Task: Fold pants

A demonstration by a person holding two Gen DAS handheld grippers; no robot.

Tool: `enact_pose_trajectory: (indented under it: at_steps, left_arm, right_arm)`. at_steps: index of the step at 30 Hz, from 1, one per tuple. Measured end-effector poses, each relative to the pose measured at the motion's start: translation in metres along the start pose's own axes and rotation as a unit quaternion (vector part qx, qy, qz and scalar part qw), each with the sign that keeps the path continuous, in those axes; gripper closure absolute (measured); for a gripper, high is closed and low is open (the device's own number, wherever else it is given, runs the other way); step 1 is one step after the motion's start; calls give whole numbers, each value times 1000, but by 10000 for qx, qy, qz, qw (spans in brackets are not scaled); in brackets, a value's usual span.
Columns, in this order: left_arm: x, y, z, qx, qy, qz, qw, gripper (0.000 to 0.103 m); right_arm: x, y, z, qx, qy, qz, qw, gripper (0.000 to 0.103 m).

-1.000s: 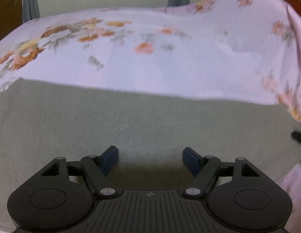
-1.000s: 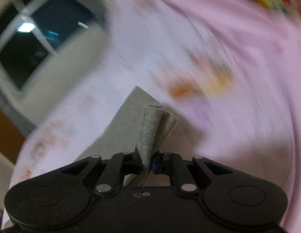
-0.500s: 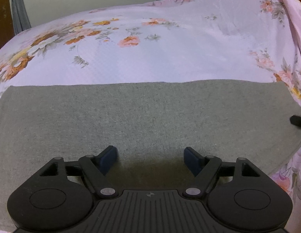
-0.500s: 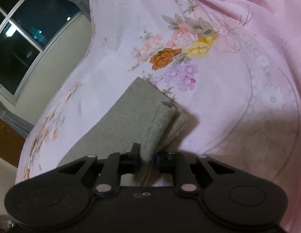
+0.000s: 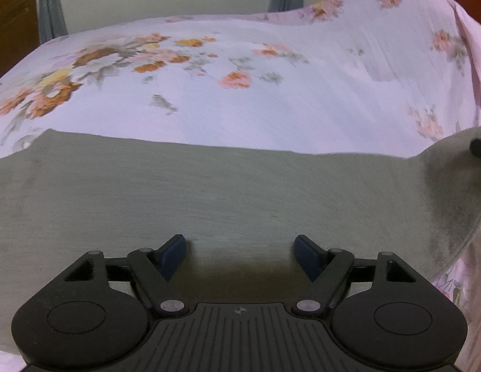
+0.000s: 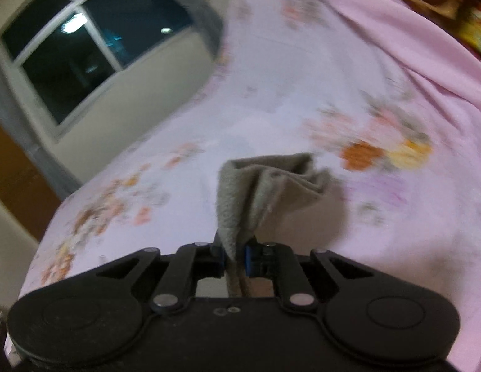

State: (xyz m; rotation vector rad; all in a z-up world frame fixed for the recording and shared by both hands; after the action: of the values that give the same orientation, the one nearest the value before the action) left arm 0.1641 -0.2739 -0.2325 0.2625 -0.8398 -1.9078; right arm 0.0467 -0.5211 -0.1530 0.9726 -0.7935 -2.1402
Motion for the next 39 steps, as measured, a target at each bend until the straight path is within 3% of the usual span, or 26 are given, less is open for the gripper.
enact_pose_trajectory:
  at_steps: [7,13,15,16,18,21,26,30,33,35,39]
  left_arm:
    - [-73,-9,28,137,260,493,9983,26]
    - [-138,-26,50,262,564,1033,9927,26]
    - [-156,-31,54,268,654,1190,9904,26]
    - [-160,-34,56,258,644,1262,9896,26]
    - [-168,-36,57,255,538,1432,9879,26]
    - [-167,-33,55,267,246,1614,9862,26]
    - [-146,-32,53,182,-537,2025,9776,26]
    - [-127,-35,49,13,-1025,2271,9685,17]
    - [-115,-40,42,-82,-1405,2528,9572,17]
    - [-106,-42,38,-97,-1523,2558,9546,17]
    - [-91,-50,22,-323,-1818,2726,9443,44]
  right_arm:
    - [-105,-29,0,-158,963,650,9931,91]
    - [-170,-101,-28,-954,1546,1008,9782,91]
    - [-177,-132,-46,-1268,1479,1202,9734,83]
    - [-178,-143,-53,-1398,1341,1284,9726,78]
    - [-175,-162,-64,-1682,1094,1383,9699,59]
    - [-181,-165,-55,-1675,1233,1408,9679,33]
    - [-177,-140,-26,-1221,1443,1343,9728,35]
    - [-150,-113,-12,-725,1210,1262,9819,31]
    - [-121,-103,-8,-609,1003,1044,9876,31]
    - [-100,-100,-7,-627,831,813,9912,30]
    - [-72,-104,-6,-677,708,416,9943,29]
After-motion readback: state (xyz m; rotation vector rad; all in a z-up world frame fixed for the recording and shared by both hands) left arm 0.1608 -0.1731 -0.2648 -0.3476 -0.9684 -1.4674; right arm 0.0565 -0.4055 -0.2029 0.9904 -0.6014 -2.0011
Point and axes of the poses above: each gripper's, at about its wrist camera, not at the fingertips, and z roughly against the way its jaws point, x to its right, y to its top, the point moved 7 cm from there along -z, roughly the way its jaws point, and after that the axes turned 7 degrees about -y, right-handed, at the moved point
